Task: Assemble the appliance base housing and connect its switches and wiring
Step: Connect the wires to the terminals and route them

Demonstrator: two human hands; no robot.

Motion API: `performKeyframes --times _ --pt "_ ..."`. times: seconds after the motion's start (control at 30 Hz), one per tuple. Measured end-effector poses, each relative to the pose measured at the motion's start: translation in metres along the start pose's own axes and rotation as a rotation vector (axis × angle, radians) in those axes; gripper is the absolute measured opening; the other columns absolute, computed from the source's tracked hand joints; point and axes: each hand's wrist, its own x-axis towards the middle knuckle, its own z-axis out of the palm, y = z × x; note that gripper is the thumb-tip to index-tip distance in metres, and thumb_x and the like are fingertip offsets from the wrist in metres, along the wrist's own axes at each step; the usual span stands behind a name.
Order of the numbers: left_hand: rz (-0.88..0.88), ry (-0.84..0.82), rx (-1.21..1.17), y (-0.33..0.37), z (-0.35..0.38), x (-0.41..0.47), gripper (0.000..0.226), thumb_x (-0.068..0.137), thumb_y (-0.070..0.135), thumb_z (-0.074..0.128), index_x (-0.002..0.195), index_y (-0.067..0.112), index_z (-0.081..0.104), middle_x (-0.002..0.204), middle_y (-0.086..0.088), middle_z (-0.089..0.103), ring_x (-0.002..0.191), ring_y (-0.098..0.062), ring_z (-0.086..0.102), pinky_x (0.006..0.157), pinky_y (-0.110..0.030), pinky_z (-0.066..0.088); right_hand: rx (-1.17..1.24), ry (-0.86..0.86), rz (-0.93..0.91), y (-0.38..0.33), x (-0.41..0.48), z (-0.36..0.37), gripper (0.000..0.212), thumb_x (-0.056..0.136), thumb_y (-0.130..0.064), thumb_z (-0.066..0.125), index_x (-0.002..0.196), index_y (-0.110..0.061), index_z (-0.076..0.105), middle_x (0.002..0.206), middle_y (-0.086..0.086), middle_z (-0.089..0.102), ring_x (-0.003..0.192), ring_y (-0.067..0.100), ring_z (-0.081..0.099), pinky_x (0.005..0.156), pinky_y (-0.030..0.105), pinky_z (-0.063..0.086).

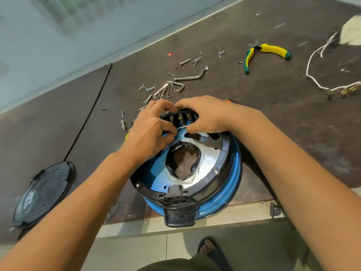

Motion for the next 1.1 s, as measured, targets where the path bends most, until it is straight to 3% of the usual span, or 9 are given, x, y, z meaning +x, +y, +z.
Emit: performKeyframes --times 0.1,0.27,0.37,0.63,0.77,0.93,1.03,1.1 --pt "-0.024 0.013 0.07 0.0015 0.0 -0.002 0.009 0.078 0.022 0.083 0.087 0.02 0.082 0.129 -0.009 0.056 0.119 -0.031 0.048 0.091 -0.051 0.049 -0.034 -0.027 -0.013 0.0001 0.0002 -0.0013 0.068 0.089 -0.024 0.068 0.15 -0.031 0.04 0.135 -0.001 0.055 0.104 0.013 0.048 0.087 0.027 0.04" --pt "-0.027 0.025 0.181 0.0054 0.0015 -0.0049 0.012 0.079 0.025 0.08 0.091 0.021 0.082 0.14 -0.01 0.056 0.119 -0.032 0.05 0.08 -0.049 0.054 -0.02 -0.028 -0.009 0.0012 0.0013 -0.0004 0.066 0.091 -0.023 0.066 0.151 -0.03 0.039 0.146 0.0 0.051 0.126 0.02 0.05 0.1 0.032 0.043" --pt "0.009 0.017 0.212 0.0048 0.0016 -0.0044 0.013 0.083 0.03 0.076 0.092 0.023 0.081 0.141 -0.008 0.056 0.117 -0.03 0.05 0.074 -0.045 0.054 -0.001 -0.03 -0.006 0.0017 0.0015 -0.0006 0.066 0.091 -0.023 0.065 0.151 -0.031 0.039 0.146 0.001 0.05 0.125 0.022 0.051 0.099 0.032 0.045" --pt "0.017 0.019 0.172 0.0056 0.0031 0.0006 0.007 0.082 0.021 0.077 0.083 0.015 0.081 0.134 -0.011 0.053 0.12 -0.03 0.05 0.081 -0.047 0.054 0.025 -0.032 -0.024 0.0003 -0.0005 -0.0014 0.06 0.091 -0.023 0.064 0.147 -0.03 0.044 0.137 0.001 0.056 0.116 0.022 0.056 0.095 0.035 0.05" --pt "0.038 0.006 0.079 0.0056 0.0007 0.0014 0.007 0.079 0.018 0.081 0.085 0.013 0.082 0.132 -0.013 0.054 0.124 -0.031 0.047 0.091 -0.046 0.051 0.028 -0.034 -0.03 0.0013 0.0003 -0.0009 0.058 0.091 -0.022 0.064 0.146 -0.03 0.045 0.134 0.0 0.058 0.112 0.02 0.056 0.086 0.028 0.045" --pt "0.037 0.018 0.07 0.0065 -0.0001 0.0021 0.007 0.079 0.019 0.082 0.085 0.014 0.082 0.129 -0.013 0.054 0.122 -0.033 0.047 0.092 -0.048 0.049 0.055 -0.033 -0.038 0.0025 0.0009 -0.0015 0.062 0.089 -0.021 0.065 0.147 -0.031 0.044 0.136 -0.001 0.057 0.111 0.018 0.055 0.088 0.029 0.047" --pt "0.026 0.022 0.068 0.0056 0.0015 0.002 0.008 0.077 0.02 0.083 0.084 0.016 0.082 0.129 -0.012 0.053 0.123 -0.033 0.045 0.093 -0.051 0.046 0.071 -0.053 -0.043 0.0046 0.0024 -0.0021 0.067 0.087 -0.019 0.068 0.148 -0.03 0.044 0.135 -0.004 0.056 0.108 0.012 0.053 0.085 0.024 0.041" --pt "0.024 0.026 0.077 0.0058 0.0021 0.0016 0.009 0.077 0.021 0.083 0.084 0.017 0.082 0.128 -0.011 0.053 0.124 -0.033 0.044 0.093 -0.052 0.044 0.159 -0.093 -0.045 0.0059 0.0016 -0.006 0.067 0.085 -0.015 0.067 0.147 -0.032 0.047 0.125 -0.012 0.058 0.095 -0.002 0.056 0.076 0.017 0.041"
